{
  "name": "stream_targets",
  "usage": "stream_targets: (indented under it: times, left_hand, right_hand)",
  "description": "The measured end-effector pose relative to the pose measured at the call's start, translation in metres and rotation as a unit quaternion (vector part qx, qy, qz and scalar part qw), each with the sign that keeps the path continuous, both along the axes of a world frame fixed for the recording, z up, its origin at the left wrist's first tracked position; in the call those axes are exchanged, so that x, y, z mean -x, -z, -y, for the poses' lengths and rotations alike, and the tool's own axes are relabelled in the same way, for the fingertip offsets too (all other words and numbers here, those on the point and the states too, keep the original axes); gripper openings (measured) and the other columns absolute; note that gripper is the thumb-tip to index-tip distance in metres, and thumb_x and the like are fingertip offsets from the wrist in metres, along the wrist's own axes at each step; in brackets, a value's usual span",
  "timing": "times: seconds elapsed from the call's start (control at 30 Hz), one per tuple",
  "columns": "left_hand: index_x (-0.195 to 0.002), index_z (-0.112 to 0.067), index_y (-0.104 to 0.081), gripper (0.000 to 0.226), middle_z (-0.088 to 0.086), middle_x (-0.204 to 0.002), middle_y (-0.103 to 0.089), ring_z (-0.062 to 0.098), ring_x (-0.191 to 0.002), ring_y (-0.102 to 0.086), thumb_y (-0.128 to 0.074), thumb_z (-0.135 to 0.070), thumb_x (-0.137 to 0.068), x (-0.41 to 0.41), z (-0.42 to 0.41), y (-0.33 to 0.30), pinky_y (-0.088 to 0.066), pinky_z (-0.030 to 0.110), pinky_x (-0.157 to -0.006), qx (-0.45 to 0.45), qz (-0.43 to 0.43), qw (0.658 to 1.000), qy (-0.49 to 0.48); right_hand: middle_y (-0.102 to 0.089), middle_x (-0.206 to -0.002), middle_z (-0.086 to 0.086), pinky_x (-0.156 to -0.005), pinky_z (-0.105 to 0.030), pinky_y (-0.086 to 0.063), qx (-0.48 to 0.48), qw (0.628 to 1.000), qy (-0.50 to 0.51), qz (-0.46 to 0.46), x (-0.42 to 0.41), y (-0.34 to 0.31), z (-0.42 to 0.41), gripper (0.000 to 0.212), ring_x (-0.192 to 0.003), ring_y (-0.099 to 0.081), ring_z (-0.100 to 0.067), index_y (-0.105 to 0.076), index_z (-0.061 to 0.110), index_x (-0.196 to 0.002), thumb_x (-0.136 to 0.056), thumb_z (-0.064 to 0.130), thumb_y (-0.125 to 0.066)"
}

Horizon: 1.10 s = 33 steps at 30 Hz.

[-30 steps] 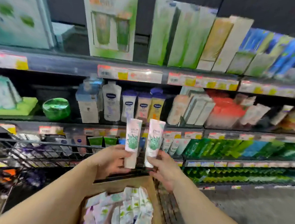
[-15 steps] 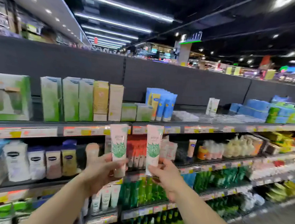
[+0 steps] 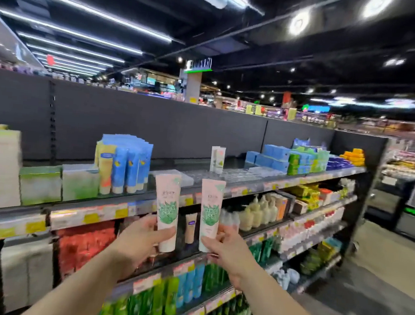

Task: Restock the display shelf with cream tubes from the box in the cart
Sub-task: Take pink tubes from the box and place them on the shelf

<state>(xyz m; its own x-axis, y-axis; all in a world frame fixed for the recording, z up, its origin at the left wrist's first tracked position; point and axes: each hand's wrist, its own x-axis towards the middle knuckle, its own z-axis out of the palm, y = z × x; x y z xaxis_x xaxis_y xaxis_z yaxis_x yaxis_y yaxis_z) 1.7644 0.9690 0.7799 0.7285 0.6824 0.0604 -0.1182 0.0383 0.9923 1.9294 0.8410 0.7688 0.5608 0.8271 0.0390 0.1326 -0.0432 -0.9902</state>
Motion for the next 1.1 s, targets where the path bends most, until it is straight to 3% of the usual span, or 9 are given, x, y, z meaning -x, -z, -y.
stream_targets:
  times: [0.1, 0.17, 0.27, 0.33, 0.47, 0.6, 0.77, 0.97, 1.1]
  left_hand:
    - [-0.112, -0.017, -0.065, 0.022, 0.002, -0.11, -0.073, 0.018, -0.101, -0.069, -0.063, -0.01, -0.091, -0.04, -0.034, -0.007, -0.053, 0.036, -0.084, -0.02, 0.003, 1.0, 0.011]
    - [-0.112, -0.014, -0.066, 0.023, 0.005, -0.111, -0.072, 0.022, -0.105, -0.067, -0.065, -0.01, -0.089, -0.064, -0.056, -0.014, -0.053, 0.042, -0.09, -0.016, -0.002, 1.0, 0.008]
    - [-0.107, -0.015, -0.068, 0.019, 0.004, -0.105, -0.074, 0.024, -0.102, -0.068, -0.066, -0.01, -0.089, -0.098, -0.088, -0.028, -0.051, 0.047, -0.095, -0.034, -0.005, 0.999, -0.01]
    - [-0.106, -0.017, -0.068, 0.018, 0.001, -0.104, -0.075, 0.022, -0.101, -0.069, -0.066, -0.011, -0.089, -0.118, -0.101, -0.037, -0.052, 0.046, -0.095, -0.041, -0.003, 0.999, -0.023]
    - [-0.108, -0.018, -0.065, 0.019, 0.001, -0.105, -0.074, 0.02, -0.098, -0.07, -0.065, -0.013, -0.089, -0.158, -0.11, -0.047, -0.055, 0.043, -0.09, -0.065, -0.007, 0.998, -0.026]
    - [-0.106, -0.016, -0.064, 0.019, 0.004, -0.102, -0.074, 0.024, -0.096, -0.07, -0.065, -0.011, -0.089, -0.189, -0.113, -0.05, -0.056, 0.046, -0.086, -0.067, -0.016, 0.996, -0.049]
    - [-0.11, -0.019, -0.067, 0.023, 0.001, -0.103, -0.074, 0.023, -0.097, -0.069, -0.068, -0.018, -0.087, -0.242, -0.11, -0.049, -0.056, 0.039, -0.079, -0.066, -0.007, 0.993, -0.096]
    - [-0.105, -0.025, -0.067, 0.018, -0.007, -0.098, -0.075, 0.018, -0.094, -0.071, -0.068, -0.02, -0.087, -0.299, -0.091, -0.062, -0.058, 0.037, -0.08, -0.063, -0.002, 0.985, -0.16]
    - [-0.105, -0.028, -0.062, 0.024, -0.007, -0.103, -0.073, 0.016, -0.097, -0.069, -0.071, -0.021, -0.084, -0.321, -0.082, -0.063, -0.057, 0.04, -0.086, -0.065, 0.003, 0.977, -0.202]
  right_hand:
    - [-0.064, -0.112, -0.002, -0.088, -0.036, -0.052, -0.009, 1.0, 0.005, -0.007, -0.037, -0.008, -0.03, 0.029, -0.104, -0.064, -0.023, -0.052, 0.031, -0.108, -0.087, 0.02, -0.069]
    - [-0.064, -0.112, -0.003, -0.091, -0.04, -0.054, -0.013, 1.0, 0.012, -0.013, -0.06, -0.015, -0.05, 0.031, -0.106, -0.064, -0.025, -0.053, 0.027, -0.112, -0.087, 0.019, -0.07]
    - [-0.067, -0.111, -0.008, -0.082, -0.044, -0.056, -0.037, 0.999, 0.019, -0.016, -0.09, -0.027, -0.074, 0.037, -0.104, -0.065, -0.03, -0.054, 0.022, -0.117, -0.085, 0.02, -0.072]
    - [-0.068, -0.108, -0.008, -0.084, -0.046, -0.054, -0.042, 0.999, 0.02, -0.012, -0.108, -0.033, -0.086, 0.031, -0.103, -0.066, -0.031, -0.056, 0.024, -0.111, -0.085, 0.02, -0.073]
    - [-0.068, -0.106, -0.006, -0.082, -0.035, -0.053, -0.058, 0.998, -0.003, -0.006, -0.146, -0.043, -0.105, 0.036, -0.093, -0.065, -0.02, -0.056, 0.022, -0.115, -0.084, 0.018, -0.074]
    - [-0.07, -0.105, -0.007, -0.089, -0.043, -0.053, -0.065, 0.997, -0.025, -0.017, -0.182, -0.044, -0.127, 0.035, -0.101, -0.066, -0.03, -0.057, 0.026, -0.115, -0.084, 0.018, -0.072]
    - [-0.07, -0.109, -0.01, -0.07, -0.028, -0.054, -0.071, 0.992, -0.089, -0.047, -0.253, -0.041, -0.148, 0.032, -0.093, -0.07, -0.024, -0.058, 0.019, -0.118, -0.088, 0.016, -0.069]
    - [-0.07, -0.11, -0.001, -0.091, -0.04, -0.055, -0.057, 0.986, -0.15, -0.039, -0.326, -0.052, -0.16, 0.036, -0.099, -0.068, -0.019, -0.057, 0.025, -0.121, -0.087, 0.024, -0.07]
    - [-0.073, -0.1, 0.001, -0.084, -0.033, -0.058, -0.053, 0.979, -0.192, -0.048, -0.349, -0.06, -0.161, 0.023, -0.09, -0.07, -0.015, -0.06, 0.025, -0.111, -0.09, 0.018, -0.066]
